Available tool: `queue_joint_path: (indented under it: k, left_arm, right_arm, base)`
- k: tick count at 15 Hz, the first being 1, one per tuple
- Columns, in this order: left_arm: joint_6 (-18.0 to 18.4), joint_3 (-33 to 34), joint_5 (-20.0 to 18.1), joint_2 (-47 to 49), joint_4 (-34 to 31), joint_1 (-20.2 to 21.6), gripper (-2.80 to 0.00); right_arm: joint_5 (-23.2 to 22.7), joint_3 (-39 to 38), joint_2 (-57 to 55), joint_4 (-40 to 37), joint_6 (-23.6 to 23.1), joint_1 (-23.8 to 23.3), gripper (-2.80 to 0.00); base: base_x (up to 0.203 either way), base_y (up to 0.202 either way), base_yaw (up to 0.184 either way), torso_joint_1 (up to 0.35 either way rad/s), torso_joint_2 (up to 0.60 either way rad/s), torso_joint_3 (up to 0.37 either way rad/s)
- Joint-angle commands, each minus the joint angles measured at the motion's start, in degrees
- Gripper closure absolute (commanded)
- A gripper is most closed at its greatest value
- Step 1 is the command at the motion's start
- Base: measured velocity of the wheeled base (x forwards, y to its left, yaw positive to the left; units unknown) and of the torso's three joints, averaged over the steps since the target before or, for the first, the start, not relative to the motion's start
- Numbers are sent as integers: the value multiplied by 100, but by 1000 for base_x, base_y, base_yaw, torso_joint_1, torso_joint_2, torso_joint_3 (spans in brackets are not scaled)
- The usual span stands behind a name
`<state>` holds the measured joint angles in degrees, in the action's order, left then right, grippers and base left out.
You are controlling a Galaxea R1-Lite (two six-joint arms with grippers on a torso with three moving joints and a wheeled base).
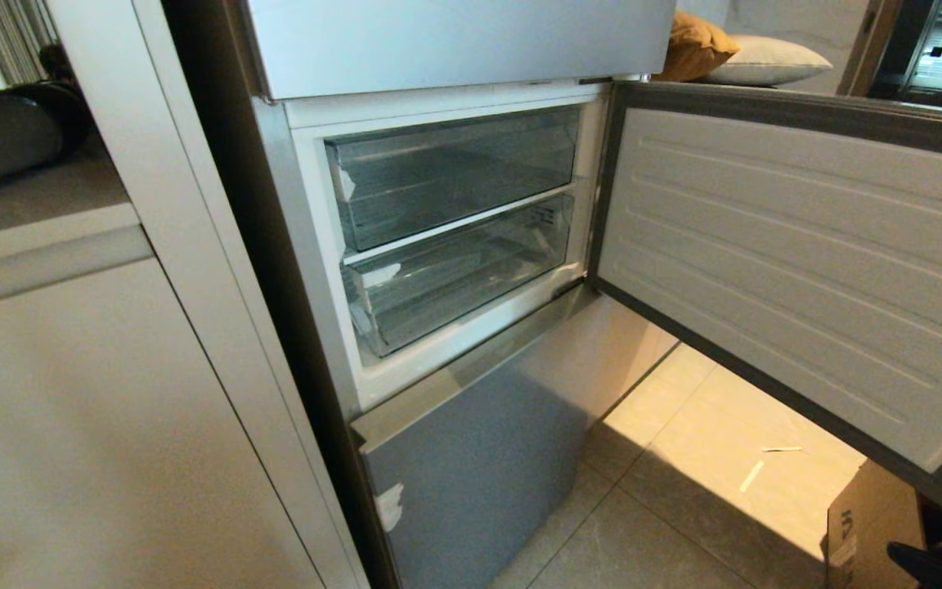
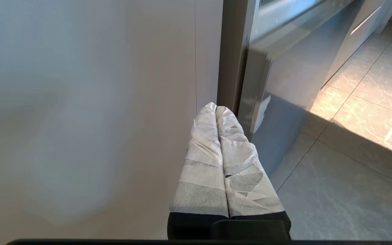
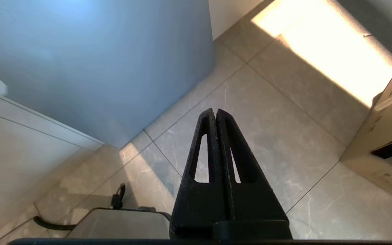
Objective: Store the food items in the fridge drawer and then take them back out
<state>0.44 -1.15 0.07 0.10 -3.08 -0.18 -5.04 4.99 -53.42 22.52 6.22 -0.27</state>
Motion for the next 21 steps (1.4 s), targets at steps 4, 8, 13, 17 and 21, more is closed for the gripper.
queue_joint_path:
  k: [4, 8, 13, 17, 21]
  left_arm:
    - [0, 0, 1, -1, 1, 1, 0]
    - [0, 0, 1, -1, 1, 1, 0]
    - [0, 0, 1, -1, 1, 1, 0]
    - [0, 0, 1, -1, 1, 1, 0]
    - [0, 0, 1, -1, 1, 1, 0]
  right_arm:
    - [-15, -51, 60, 16, 21, 0, 0]
    - [-50, -77, 60, 7, 2, 0, 0]
    - [-59, -104, 43, -10, -6, 0, 0]
    - [-59, -112, 43, -2, 2, 0, 0]
    - [-68, -7, 7, 5, -6, 0, 0]
  base:
    - [0, 0, 0, -109, 361, 243]
    - [0, 0, 0, -9, 42, 30]
    - [-1, -1, 14, -1, 0, 0]
    - [0, -6, 167, 1, 3, 5]
    - [0, -4, 122, 1, 4, 3]
